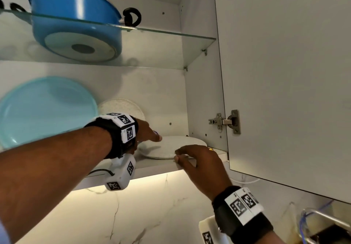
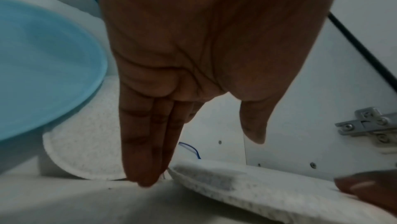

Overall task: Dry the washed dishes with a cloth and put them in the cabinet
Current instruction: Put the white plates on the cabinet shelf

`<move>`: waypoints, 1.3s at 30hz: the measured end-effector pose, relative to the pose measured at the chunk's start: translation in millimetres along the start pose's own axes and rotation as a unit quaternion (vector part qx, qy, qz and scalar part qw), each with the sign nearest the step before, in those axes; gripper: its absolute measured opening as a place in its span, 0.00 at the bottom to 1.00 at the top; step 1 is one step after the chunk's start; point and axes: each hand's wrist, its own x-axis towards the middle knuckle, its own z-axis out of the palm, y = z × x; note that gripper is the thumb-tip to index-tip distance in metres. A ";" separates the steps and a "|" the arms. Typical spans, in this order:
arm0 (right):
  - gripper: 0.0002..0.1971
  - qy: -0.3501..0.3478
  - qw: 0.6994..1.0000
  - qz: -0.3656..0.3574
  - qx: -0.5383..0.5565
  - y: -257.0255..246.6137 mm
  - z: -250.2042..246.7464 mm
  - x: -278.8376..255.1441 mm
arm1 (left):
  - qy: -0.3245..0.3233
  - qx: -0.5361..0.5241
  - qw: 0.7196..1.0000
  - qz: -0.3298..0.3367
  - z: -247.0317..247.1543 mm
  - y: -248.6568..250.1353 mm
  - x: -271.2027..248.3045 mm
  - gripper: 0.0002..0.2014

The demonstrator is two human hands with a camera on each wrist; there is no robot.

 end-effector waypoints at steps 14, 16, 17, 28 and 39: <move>0.11 0.006 0.990 0.035 0.138 -2.6 -8.2 3.9 | -0.026 -0.275 0.960 -0.046 -41.9 -30.1 10.7 0.06; 0.07 -0.049 0.991 0.045 0.113 -16.8 -15.9 10.1 | -0.018 -0.324 0.946 -0.015 -51.3 -30.4 -0.9 0.03; 0.07 -0.057 0.994 0.038 0.084 -23.1 -22.0 17.7 | -0.007 -0.334 0.943 0.006 -56.4 -30.6 -4.9 0.03; 0.35 -0.103 0.954 0.027 -0.282 -78.6 -67.8 191.4 | 0.125 -0.171 0.954 0.212 -76.8 -9.3 22.7 0.16; 0.16 -0.120 0.897 0.105 -0.412 -36.9 -42.0 243.8 | 0.194 0.012 0.958 0.210 -63.4 15.9 82.7 0.34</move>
